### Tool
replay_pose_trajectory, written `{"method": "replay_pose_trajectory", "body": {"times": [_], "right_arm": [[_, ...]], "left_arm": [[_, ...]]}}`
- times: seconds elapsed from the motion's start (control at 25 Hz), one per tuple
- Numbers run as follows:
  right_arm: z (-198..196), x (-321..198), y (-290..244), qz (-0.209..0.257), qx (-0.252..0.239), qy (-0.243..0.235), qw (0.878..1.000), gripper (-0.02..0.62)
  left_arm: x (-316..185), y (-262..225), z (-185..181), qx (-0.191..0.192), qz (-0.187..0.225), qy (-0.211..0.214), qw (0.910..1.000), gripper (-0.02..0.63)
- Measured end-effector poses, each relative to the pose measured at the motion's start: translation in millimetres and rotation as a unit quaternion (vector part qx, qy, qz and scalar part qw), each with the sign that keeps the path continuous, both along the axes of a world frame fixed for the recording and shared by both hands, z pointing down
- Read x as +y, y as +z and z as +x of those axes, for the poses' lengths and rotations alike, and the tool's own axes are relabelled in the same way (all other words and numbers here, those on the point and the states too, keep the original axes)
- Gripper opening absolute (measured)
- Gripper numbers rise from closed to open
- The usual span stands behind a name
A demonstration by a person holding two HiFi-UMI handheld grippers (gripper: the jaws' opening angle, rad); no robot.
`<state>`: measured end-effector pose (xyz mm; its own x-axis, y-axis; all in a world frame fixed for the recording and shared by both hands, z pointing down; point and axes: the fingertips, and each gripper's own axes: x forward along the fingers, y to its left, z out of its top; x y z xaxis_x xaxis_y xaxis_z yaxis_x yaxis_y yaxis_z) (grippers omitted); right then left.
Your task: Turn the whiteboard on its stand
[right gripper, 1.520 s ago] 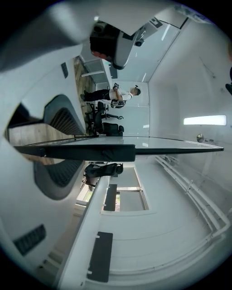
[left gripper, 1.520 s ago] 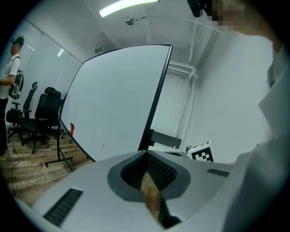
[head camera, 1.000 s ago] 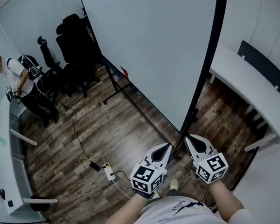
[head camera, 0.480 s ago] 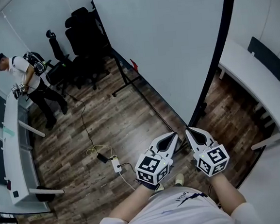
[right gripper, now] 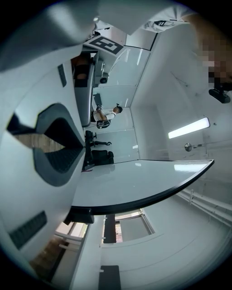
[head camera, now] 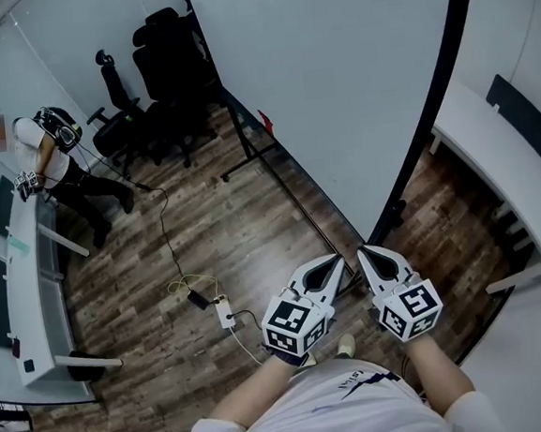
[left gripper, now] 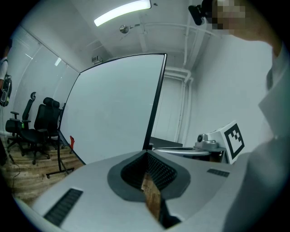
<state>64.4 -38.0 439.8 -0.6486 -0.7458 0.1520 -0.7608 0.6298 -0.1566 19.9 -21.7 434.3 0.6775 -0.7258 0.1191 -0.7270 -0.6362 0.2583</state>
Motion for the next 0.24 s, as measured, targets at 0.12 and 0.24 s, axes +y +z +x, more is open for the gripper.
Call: {"method": "replay_pose_trajectory", "body": {"times": [0.12, 0.24], "right_arm": [[-1.6, -0.2, 0.8, 0.0, 0.001, -0.001, 1.0, 0.014], [-3.8, -0.9, 1.1, -0.001, 0.002, -0.001, 1.0, 0.014]], "left_arm": [[0.0, 1.0, -1.9, -0.001, -0.001, -0.002, 1.0, 0.012], [-0.2, 0.4, -4.7, 0.0, -0.001, -0.004, 1.0, 0.012]]}}
